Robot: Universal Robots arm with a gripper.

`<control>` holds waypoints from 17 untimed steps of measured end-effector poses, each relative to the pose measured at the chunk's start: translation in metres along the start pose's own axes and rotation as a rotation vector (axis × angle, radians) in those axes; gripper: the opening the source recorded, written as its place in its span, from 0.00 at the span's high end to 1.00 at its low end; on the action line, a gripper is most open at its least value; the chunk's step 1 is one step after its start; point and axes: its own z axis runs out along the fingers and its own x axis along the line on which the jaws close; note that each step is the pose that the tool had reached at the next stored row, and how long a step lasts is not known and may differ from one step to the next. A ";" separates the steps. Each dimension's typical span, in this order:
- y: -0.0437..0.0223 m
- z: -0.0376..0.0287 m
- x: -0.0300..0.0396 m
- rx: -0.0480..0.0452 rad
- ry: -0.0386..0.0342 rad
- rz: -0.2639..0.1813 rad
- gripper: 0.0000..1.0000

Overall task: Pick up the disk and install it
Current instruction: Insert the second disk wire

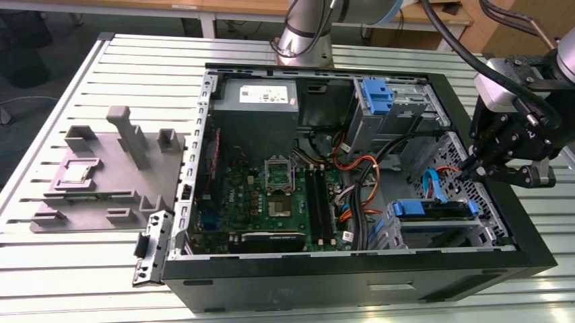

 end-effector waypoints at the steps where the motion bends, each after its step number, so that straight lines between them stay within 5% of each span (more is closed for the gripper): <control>1: 0.0000 0.0000 0.0000 0.0000 0.0000 0.000 0.84; 12: 0.0003 0.0003 0.0006 0.0000 -0.0004 0.000 0.84; 17: 0.0061 -0.0005 0.0051 0.0040 0.0000 -0.001 0.84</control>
